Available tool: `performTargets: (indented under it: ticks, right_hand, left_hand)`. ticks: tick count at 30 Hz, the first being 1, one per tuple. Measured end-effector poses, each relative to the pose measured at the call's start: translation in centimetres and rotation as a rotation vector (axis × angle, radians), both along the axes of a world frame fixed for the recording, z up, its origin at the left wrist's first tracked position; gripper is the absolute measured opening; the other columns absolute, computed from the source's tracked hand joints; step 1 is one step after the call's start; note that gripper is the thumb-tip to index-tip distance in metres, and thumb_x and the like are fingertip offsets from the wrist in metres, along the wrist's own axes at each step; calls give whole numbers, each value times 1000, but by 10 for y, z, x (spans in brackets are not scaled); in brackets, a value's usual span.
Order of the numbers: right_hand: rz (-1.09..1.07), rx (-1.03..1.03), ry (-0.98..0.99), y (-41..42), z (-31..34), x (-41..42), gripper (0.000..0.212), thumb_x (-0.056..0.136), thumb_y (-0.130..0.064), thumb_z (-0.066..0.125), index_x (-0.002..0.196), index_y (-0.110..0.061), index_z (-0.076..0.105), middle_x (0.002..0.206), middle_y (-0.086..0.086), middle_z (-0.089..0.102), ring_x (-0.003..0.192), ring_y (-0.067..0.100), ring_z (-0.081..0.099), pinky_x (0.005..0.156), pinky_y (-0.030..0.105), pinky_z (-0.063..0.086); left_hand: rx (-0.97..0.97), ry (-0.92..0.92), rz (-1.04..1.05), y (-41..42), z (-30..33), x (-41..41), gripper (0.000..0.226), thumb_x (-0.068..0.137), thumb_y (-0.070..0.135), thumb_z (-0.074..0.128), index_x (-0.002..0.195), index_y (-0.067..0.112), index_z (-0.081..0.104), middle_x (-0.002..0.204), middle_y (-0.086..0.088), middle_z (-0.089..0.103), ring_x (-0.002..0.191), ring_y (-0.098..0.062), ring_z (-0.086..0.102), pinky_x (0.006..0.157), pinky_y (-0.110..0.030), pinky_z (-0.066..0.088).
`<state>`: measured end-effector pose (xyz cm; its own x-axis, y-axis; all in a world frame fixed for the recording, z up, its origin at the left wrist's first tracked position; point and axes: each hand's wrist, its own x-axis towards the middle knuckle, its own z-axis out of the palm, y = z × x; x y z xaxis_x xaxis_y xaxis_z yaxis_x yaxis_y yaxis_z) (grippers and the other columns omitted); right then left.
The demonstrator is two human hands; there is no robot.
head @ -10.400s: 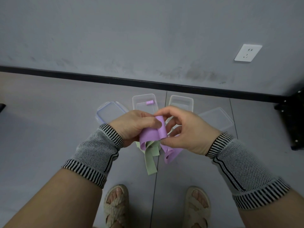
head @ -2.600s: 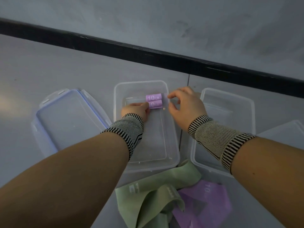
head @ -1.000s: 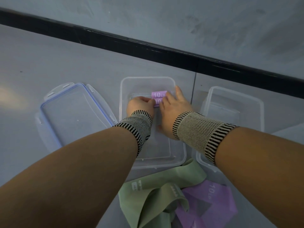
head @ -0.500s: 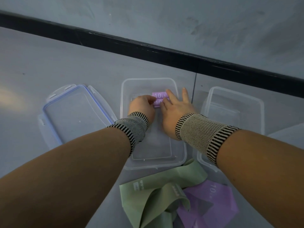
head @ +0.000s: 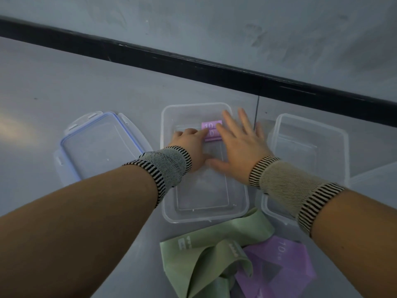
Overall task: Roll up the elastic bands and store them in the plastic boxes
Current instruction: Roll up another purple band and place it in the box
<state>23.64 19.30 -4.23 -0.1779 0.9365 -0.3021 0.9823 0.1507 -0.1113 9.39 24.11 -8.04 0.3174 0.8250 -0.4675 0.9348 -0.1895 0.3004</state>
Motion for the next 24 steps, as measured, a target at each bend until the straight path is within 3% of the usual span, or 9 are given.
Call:
performTargets:
  ticks: [3, 11, 16, 19, 24]
  right_hand:
    - [-153, -33, 179, -7, -1, 8, 98, 81, -68, 48, 151, -24, -3, 158, -3, -19, 145, 21, -17, 119, 49, 2]
    - [-238, -71, 421, -13, -2, 4, 111, 77, -50, 69, 151, -21, -9, 160, -5, -10, 147, 13, -1, 116, 30, 9]
    - [-322, -110, 560, -17, 1, 4, 112, 76, -40, 75, 151, -24, -6, 159, -5, 7, 143, 13, 17, 102, 18, 16]
    - [-413, -135, 698, -20, -3, 1, 116, 73, -38, 79, 150, -30, -7, 159, -6, 14, 142, 15, 22, 102, 20, 20]
    - [-510, -145, 827, -24, -14, -2, 116, 72, -35, 79, 148, -41, -9, 158, -5, 16, 142, 19, 25, 106, 29, 27]
  left_hand:
    - [-9, -1, 30, -1, 5, 2, 71, 87, 48, 55, 147, 32, 21, 151, -5, 27, 138, -31, 23, 115, -37, 20]
    - [-85, -55, 112, -4, 18, 5, 75, 86, 64, 45, 148, 33, 19, 153, -7, 23, 141, -27, 17, 114, -37, 15]
    - [-141, -119, 216, -5, 10, 6, 70, 84, 65, 46, 146, 41, 23, 141, -14, 35, 129, -33, 36, 112, -41, 27]
    - [-200, -285, 321, -6, 8, 7, 68, 81, 61, 52, 143, 38, 34, 129, -8, 55, 115, -28, 54, 102, -41, 42]
    - [-250, -422, 419, -7, 10, 7, 57, 90, 40, 54, 144, 29, 36, 138, 1, 52, 126, -18, 48, 110, -31, 32]
